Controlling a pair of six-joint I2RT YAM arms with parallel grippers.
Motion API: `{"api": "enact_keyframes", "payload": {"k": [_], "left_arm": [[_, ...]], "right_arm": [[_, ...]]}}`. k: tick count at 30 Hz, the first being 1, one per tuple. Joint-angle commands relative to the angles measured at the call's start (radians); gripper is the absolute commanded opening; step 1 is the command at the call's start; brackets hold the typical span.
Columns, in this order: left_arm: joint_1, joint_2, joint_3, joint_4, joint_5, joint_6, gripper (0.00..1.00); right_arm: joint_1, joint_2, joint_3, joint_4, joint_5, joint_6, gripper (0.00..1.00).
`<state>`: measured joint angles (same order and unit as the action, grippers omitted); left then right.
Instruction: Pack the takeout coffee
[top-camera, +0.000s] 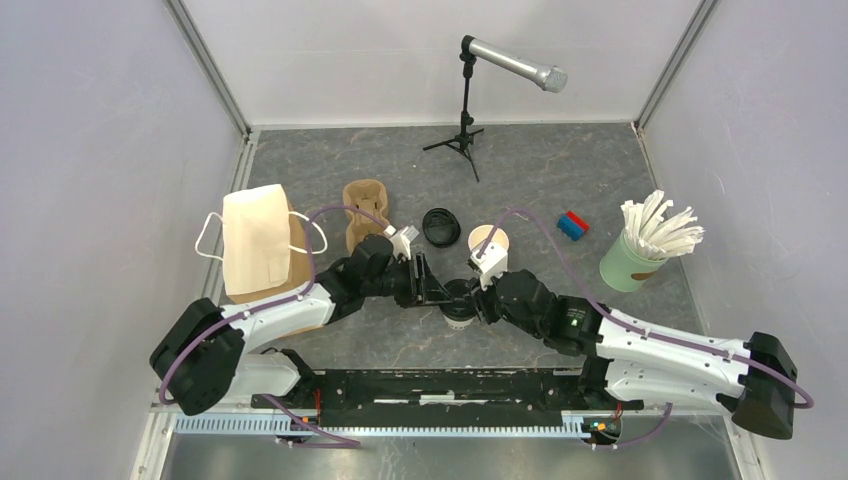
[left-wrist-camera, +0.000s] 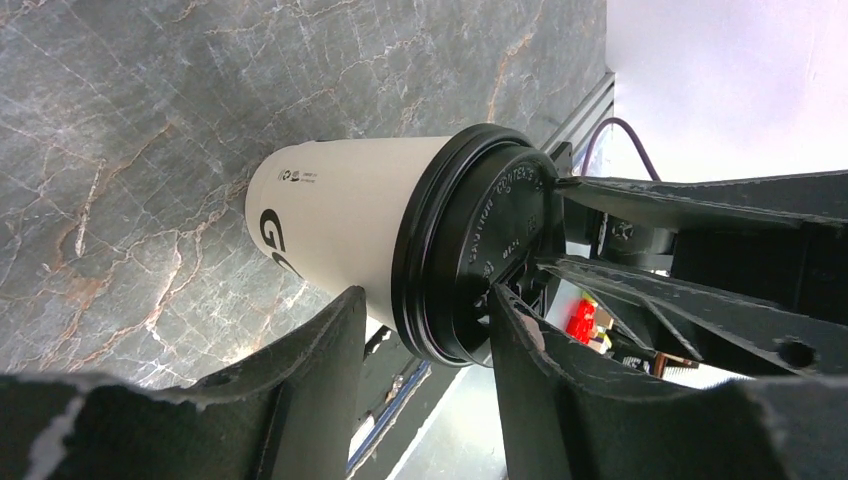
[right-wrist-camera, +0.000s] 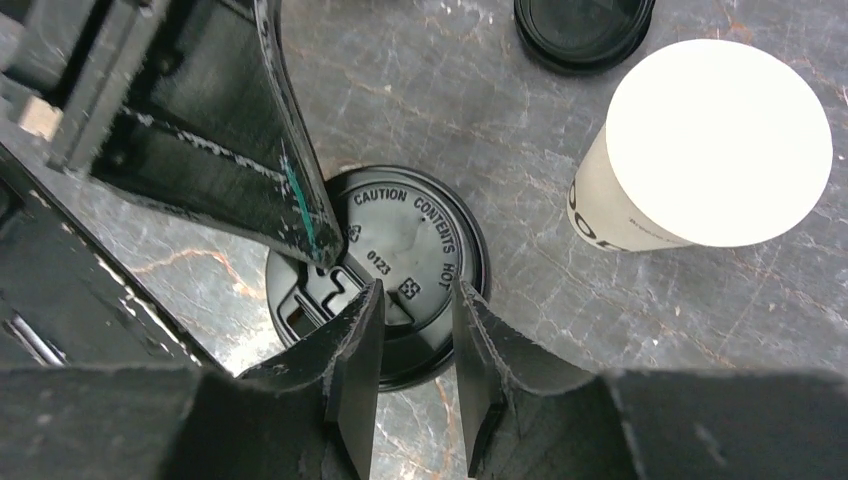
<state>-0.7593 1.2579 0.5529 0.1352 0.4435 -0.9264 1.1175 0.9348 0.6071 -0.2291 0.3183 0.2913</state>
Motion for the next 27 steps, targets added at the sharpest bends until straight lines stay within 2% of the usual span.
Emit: {"api": "enact_keyframes", "payload": {"k": [1, 9, 16, 20, 24, 27], "left_arm": [[-0.018, 0.016, -0.014, 0.001, -0.038, -0.002, 0.55], [-0.021, -0.037, -0.02, -0.009, -0.094, -0.002, 0.53], [-0.021, -0.063, -0.001, 0.029, -0.114, 0.001, 0.61], [-0.021, -0.045, 0.011, 0.04, -0.105, 0.02, 0.61], [-0.021, -0.003, 0.022, 0.039, -0.089, 0.033, 0.59], [-0.021, 0.018, 0.019, 0.038, -0.088, 0.038, 0.53]], "right_arm": [[-0.013, -0.002, -0.066, 0.096, -0.022, 0.034, 0.36], [-0.023, -0.03, -0.141, 0.093, -0.016, 0.037, 0.35], [-0.024, -0.058, -0.17, 0.112, -0.049, 0.017, 0.36], [-0.023, -0.066, -0.15, 0.112, -0.075, 0.013, 0.36], [-0.024, -0.078, -0.121, 0.109, -0.09, 0.011, 0.36], [-0.024, -0.094, -0.073, 0.079, -0.074, 0.015, 0.38]]}}
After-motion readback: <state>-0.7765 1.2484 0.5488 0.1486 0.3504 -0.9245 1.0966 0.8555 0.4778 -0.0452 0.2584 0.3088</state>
